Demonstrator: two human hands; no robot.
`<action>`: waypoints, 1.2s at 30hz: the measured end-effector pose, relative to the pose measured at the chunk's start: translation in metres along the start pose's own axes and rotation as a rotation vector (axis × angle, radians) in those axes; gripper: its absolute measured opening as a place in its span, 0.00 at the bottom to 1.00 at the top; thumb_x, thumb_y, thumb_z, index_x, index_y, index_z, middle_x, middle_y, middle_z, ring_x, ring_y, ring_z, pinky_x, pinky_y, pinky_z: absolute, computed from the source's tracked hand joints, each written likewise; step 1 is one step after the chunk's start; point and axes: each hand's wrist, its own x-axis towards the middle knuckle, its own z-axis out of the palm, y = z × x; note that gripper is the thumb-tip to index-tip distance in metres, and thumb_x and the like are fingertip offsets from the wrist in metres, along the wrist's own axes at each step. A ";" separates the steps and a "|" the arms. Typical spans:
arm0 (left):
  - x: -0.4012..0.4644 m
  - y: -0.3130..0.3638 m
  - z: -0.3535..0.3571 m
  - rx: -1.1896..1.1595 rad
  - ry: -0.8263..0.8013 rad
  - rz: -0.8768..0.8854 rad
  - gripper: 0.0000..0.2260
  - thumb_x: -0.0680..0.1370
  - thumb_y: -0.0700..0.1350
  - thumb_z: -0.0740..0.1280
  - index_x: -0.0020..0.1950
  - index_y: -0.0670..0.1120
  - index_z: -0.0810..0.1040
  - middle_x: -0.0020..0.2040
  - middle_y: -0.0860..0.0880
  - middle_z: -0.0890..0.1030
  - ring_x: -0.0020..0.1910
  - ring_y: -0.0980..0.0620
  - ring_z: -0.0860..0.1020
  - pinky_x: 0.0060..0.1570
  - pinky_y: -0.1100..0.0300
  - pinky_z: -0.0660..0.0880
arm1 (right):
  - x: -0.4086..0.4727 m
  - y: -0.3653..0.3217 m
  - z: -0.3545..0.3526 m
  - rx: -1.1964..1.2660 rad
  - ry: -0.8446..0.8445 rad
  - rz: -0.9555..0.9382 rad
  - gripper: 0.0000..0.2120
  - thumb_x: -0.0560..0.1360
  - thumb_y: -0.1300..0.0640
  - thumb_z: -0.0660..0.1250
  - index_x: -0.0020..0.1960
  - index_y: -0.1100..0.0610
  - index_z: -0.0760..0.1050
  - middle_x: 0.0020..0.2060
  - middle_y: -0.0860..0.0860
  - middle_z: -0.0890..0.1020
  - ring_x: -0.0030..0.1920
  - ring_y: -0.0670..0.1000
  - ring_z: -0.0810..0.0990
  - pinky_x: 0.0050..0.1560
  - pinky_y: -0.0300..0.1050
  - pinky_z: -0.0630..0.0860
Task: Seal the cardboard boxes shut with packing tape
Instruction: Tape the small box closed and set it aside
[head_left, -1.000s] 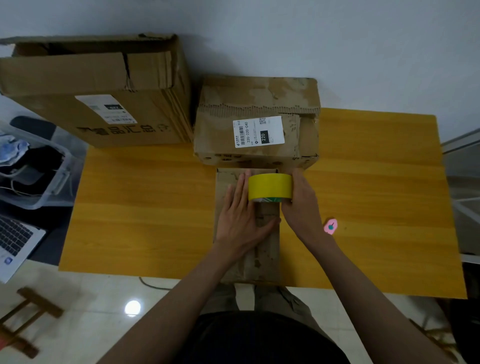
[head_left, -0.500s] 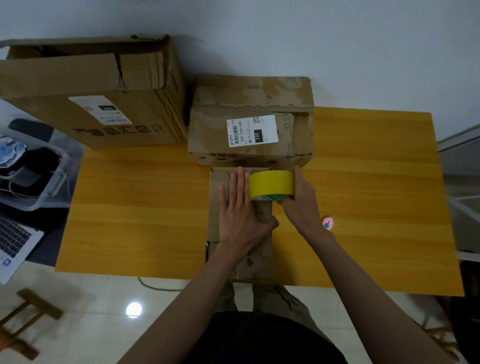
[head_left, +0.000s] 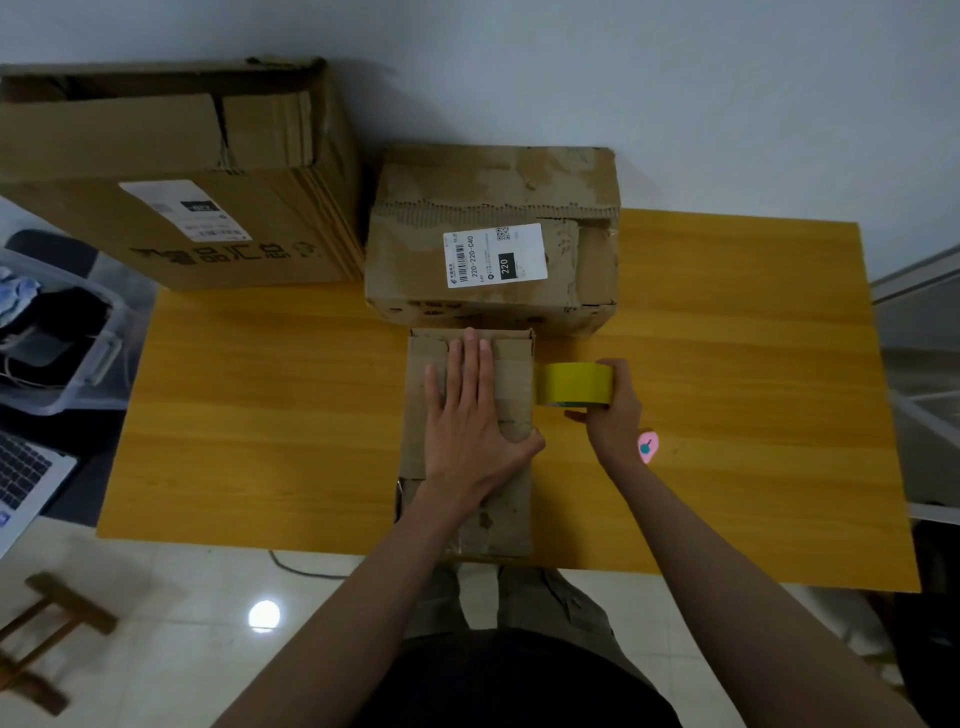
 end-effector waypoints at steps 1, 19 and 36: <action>0.000 0.000 -0.001 -0.004 -0.001 -0.002 0.52 0.71 0.73 0.55 0.83 0.42 0.39 0.83 0.44 0.38 0.82 0.45 0.38 0.79 0.38 0.41 | -0.001 0.001 0.007 0.064 -0.007 0.066 0.21 0.75 0.77 0.61 0.59 0.55 0.69 0.49 0.56 0.76 0.50 0.62 0.78 0.32 0.45 0.82; -0.032 -0.192 -0.043 -0.769 -0.011 -0.117 0.40 0.77 0.63 0.60 0.83 0.55 0.45 0.84 0.56 0.46 0.83 0.52 0.46 0.77 0.35 0.57 | -0.048 -0.090 0.132 -0.059 -0.383 -0.101 0.21 0.79 0.60 0.66 0.70 0.51 0.69 0.68 0.53 0.69 0.67 0.51 0.68 0.67 0.46 0.67; -0.002 -0.171 -0.006 -0.857 0.025 -0.038 0.42 0.73 0.68 0.71 0.82 0.59 0.58 0.83 0.55 0.53 0.82 0.53 0.53 0.74 0.47 0.66 | -0.066 -0.092 0.146 -0.790 -0.155 -0.178 0.23 0.77 0.49 0.68 0.71 0.52 0.71 0.79 0.57 0.52 0.76 0.65 0.56 0.65 0.65 0.67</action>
